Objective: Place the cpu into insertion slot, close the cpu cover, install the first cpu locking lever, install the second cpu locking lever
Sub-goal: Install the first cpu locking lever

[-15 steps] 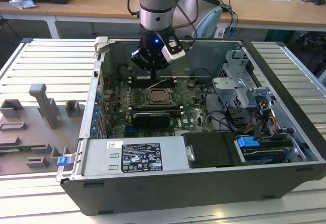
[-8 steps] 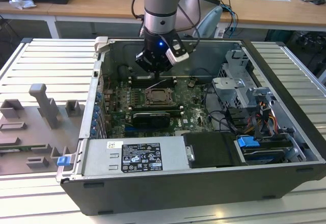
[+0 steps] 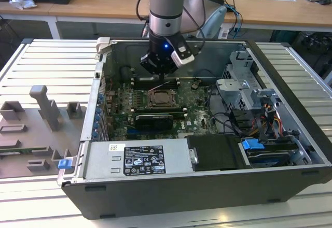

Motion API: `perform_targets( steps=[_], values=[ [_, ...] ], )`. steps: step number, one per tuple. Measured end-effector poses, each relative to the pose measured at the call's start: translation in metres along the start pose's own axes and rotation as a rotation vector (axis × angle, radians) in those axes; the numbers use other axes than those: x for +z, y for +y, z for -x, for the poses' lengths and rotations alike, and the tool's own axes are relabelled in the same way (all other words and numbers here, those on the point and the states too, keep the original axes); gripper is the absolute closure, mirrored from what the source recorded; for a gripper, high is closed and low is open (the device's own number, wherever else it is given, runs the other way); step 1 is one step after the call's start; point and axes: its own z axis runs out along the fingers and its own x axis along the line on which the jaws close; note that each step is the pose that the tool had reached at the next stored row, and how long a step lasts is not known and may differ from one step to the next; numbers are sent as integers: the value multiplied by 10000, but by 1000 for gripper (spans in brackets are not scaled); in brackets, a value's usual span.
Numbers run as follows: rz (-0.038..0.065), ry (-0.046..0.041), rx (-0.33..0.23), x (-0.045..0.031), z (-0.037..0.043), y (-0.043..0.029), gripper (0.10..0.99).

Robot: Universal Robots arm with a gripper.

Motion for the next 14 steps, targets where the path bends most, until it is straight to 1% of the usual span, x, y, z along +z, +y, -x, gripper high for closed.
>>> perform_targets(
  steps=[8,14],
  values=[
    [0,0,-1,73,75,-8,980],
    [-1,1,-1,142,107,-14,980]
  ],
)
